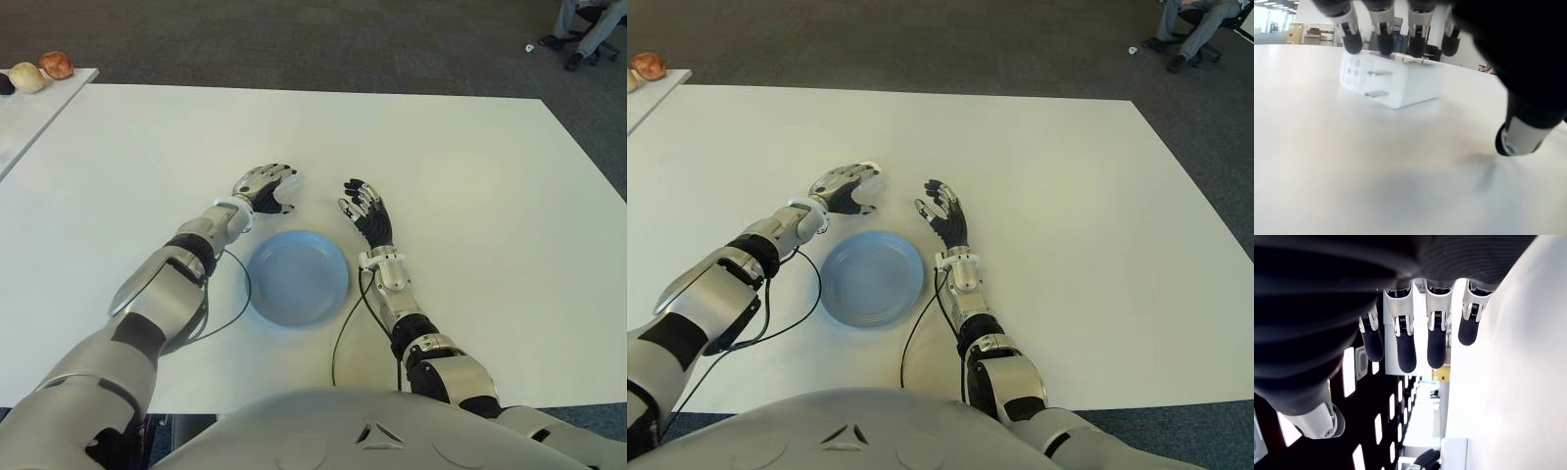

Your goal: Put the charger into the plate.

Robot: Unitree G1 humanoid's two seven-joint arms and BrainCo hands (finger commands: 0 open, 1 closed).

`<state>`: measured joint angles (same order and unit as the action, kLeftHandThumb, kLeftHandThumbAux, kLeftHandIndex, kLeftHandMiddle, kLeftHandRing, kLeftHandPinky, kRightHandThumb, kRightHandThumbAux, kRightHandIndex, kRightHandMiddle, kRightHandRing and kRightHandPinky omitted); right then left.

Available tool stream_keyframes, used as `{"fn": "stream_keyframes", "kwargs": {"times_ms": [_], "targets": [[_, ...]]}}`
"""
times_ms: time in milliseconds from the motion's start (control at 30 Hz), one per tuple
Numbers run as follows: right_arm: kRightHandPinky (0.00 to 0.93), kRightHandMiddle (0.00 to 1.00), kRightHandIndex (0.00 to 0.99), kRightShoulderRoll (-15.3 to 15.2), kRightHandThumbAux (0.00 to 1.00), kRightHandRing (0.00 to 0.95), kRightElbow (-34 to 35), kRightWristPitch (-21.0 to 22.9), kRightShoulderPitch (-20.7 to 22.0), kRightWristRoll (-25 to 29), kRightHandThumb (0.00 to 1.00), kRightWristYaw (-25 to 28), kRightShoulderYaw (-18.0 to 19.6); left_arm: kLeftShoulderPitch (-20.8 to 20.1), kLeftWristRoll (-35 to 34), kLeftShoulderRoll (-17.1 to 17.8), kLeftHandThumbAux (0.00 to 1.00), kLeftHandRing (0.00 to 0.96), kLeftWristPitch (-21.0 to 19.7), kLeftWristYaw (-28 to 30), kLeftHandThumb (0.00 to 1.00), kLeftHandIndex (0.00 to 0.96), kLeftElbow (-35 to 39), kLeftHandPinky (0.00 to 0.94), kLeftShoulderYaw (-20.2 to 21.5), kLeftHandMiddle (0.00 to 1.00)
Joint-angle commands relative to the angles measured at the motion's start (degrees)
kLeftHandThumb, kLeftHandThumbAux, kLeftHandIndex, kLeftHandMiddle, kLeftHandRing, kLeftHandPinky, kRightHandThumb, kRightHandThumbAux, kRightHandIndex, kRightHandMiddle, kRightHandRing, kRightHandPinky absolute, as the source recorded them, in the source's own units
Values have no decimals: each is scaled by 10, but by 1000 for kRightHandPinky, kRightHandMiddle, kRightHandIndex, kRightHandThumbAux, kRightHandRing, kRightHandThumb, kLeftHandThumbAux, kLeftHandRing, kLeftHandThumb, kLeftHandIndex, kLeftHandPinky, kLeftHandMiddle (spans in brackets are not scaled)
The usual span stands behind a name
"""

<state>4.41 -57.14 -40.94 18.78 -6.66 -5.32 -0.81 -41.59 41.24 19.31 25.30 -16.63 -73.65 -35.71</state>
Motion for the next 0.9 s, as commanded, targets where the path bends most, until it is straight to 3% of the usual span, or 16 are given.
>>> {"fn": "stream_keyframes", "kwargs": {"times_ms": [33,167,233,367,633,900], "targets": [[179,263,194,0,650,226,-38,33,-57,0,25,-3,0,47,17,28,558,0,15,52,0,0,-14,53,-18,0],[176,262,201,1,648,227,-42,30,-55,2,8,-4,0,47,23,87,580,0,79,84,0,0,27,59,-31,0],[175,261,203,1,648,226,-42,29,-55,2,3,-5,0,49,22,102,600,0,92,94,0,0,41,58,-32,0],[174,262,208,3,652,227,-39,30,-55,3,0,-7,0,65,14,174,647,0,135,142,0,0,113,57,-23,0],[163,256,204,8,635,217,-37,36,-55,22,5,16,8,90,11,252,751,0,148,185,0,0,190,51,-3,0],[161,255,199,8,603,218,-36,41,-52,26,11,26,12,113,9,304,765,0,163,191,0,0,240,37,24,0]]}}
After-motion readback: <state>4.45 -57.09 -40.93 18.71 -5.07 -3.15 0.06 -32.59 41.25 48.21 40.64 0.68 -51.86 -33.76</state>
